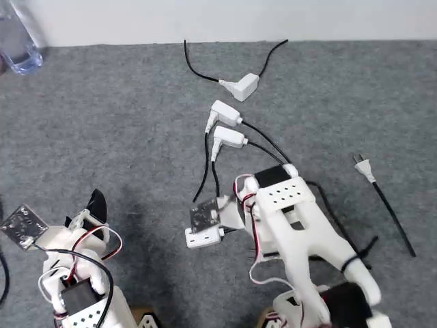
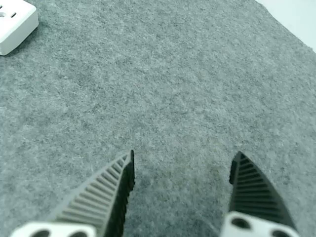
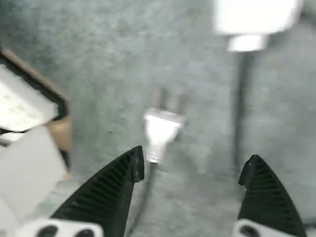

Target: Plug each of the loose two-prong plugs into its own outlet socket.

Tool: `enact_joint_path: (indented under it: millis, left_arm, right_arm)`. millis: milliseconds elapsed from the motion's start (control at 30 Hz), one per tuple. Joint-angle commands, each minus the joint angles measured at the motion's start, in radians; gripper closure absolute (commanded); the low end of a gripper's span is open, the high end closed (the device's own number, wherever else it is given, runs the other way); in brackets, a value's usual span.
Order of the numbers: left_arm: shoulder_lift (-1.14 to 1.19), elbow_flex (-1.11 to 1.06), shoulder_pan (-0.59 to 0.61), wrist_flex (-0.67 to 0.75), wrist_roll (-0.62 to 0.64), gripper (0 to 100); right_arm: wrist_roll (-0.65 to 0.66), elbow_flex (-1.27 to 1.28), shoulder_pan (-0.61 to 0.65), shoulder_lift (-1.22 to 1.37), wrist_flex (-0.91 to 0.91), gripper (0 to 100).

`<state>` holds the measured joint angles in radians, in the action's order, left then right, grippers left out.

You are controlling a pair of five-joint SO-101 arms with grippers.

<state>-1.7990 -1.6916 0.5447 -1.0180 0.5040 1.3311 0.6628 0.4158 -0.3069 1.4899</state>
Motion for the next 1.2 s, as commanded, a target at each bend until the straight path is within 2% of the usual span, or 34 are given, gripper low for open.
enact_joint_path:
  millis: [0,167,300,433,767,1067,1167]
  left_arm:
    - [-0.005,0.007,-0.005,-0.005,-0.008,70]
    - [-0.005,0.007,-0.005,-0.005,-0.008,70]
    - [-0.005,0.007,-0.005,-0.005,-0.008,70]
    - [-0.005,0.007,-0.005,-0.005,-0.008,70]
    - [-0.006,0.007,-0.005,-0.005,-0.008,70]
    - [-0.006,0.007,-0.005,-0.005,-0.008,70]
    - [-0.006,0.007,-0.005,-0.005,-0.008,70]
  right_arm:
    - [-0.048,-0.086,0.047,-0.045,-0.033,69.7]
    - [-0.147,-0.089,0.186,0.041,-0.160,69.7]
    - [-0.153,-0.091,0.282,0.145,-0.268,69.7]
    - [-0.153,-0.121,0.309,0.246,-0.335,69.7]
    - [-0.153,-0.253,0.309,0.450,-0.335,70.0]
    - [-0.155,-0.304,0.355,0.449,-0.193,70.0]
    - [-0.199,-0.318,0.383,0.441,-0.183,70.0]
